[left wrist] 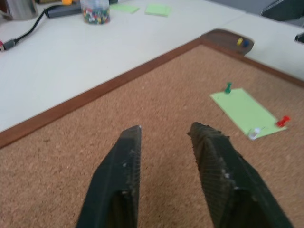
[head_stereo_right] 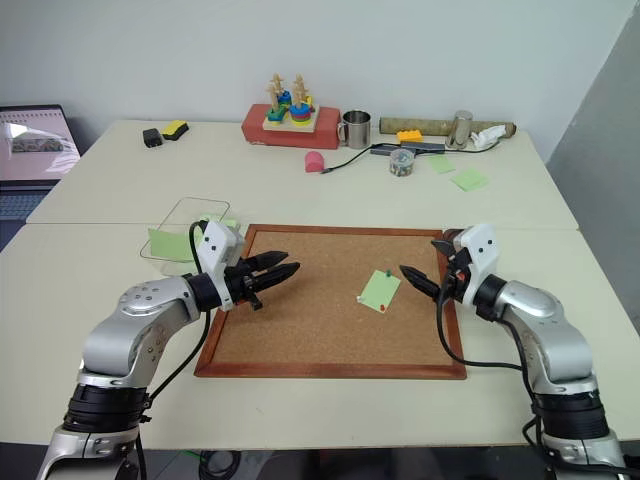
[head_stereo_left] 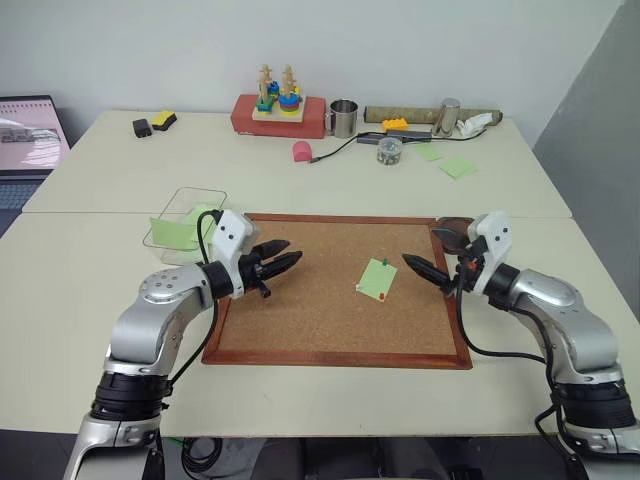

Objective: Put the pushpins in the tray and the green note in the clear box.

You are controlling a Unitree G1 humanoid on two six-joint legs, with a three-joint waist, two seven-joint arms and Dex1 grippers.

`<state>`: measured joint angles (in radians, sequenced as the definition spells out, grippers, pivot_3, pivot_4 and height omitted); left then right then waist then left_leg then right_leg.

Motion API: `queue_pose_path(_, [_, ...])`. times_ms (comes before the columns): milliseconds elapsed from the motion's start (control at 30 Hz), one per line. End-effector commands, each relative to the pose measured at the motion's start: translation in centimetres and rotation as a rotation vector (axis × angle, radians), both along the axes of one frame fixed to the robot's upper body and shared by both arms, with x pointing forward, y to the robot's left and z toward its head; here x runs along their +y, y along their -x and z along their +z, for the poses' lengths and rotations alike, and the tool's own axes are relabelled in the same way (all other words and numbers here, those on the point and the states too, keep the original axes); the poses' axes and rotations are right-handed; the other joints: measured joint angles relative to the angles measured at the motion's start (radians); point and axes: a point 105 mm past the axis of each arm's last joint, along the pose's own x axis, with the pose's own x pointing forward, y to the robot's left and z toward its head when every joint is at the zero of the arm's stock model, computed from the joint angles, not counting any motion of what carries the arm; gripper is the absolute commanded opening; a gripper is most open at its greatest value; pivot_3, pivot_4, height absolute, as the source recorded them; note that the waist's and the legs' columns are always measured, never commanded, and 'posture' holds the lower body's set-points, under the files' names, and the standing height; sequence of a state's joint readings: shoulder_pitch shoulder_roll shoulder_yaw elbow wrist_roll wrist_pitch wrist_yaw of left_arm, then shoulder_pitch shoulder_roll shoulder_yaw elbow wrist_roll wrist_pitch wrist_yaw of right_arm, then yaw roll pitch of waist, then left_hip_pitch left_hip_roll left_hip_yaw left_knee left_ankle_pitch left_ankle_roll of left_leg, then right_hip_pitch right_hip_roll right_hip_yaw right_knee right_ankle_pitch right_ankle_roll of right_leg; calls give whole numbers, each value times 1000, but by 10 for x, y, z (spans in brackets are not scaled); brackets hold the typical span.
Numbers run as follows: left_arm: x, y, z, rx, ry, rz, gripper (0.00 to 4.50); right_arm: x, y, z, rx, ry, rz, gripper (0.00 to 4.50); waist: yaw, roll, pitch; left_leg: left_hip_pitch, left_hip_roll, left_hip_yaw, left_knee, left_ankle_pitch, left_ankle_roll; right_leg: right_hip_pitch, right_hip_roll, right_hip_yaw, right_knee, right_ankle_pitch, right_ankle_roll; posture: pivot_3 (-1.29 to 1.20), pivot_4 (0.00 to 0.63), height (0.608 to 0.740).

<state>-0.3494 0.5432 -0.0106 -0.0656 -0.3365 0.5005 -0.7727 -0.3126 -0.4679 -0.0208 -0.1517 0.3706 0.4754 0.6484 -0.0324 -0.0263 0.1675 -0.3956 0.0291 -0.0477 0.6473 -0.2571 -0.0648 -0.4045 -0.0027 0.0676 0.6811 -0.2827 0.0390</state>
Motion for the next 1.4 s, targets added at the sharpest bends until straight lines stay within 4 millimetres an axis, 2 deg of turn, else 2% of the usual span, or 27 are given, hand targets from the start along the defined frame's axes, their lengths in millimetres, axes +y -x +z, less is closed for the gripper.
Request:
queue_pose_path(33, [-15, -3, -3, -23, -19, -27, 639, 11, -7, 7, -67, -2, 3, 4500, 0, 0, 0, 0, 0, 0, 0, 0, 0, 0, 0, 0, 0, 0, 0, 0, 150, 740])
queue_pose_path(167, [-21, -2, -14, 5, -35, -49, 54, 18, -9, 1, -59, -8, 13, 4500, 0, 0, 0, -1, 0, 0, 1, 0, 0, 0, 0, 0, 0, 0, 0, 0, 150, 740])
queue_pose_path(400, [-24, 3, -41, 70, -109, -78, 54, 31, -9, -12, -25, -3, 42, 4500, 0, 0, 0, 0, 0, -1, 0, 0, 0, 0, 0, -1, 1, 0, 0, 0, 150, 740])
queue_pose_path(533, [-22, 3, -57, 112, -178, -62, 54, 35, -17, -20, -9, 12, 25, 4500, 0, 1, -1, 0, 0, -1, 1, 0, 0, 1, 0, -1, 1, 0, 0, 0, 150, 740])
queue_pose_path(667, [-26, 2, -53, 77, -160, -69, 54, 38, -26, -26, 8, 16, 1, 4500, 0, 2, -1, 3, 0, -1, 1, 0, 0, 3, 0, -1, 1, 1, -1, 0, 150, 740])
queue_pose_path(867, [-28, -2, -44, 36, -150, -57, 54, 43, -29, -31, 17, 16, -2, 4500, 2, 2, -1, 3, 0, -1, 1, 0, 0, 4, 0, -1, 1, 1, -1, 0, 150, 740])
queue_pose_path(1000, [-27, -3, -40, 19, -148, -46, 0, 43, -30, -31, 12, 1, -4, 3968, 2, 2, -1, 3, 0, -2, 1, 0, 0, 4, 0, -2, 1, 1, -1, 0, 150, 740])
queue_pose_path(1400, [-28, -6, -38, -2, -154, -41, 0, 43, -27, -32, -9, 8, 9, 1524, 2, 2, -1, 3, 0, -2, 1, 0, 0, 4, 0, -2, 1, 1, -1, 0, 150, 740])
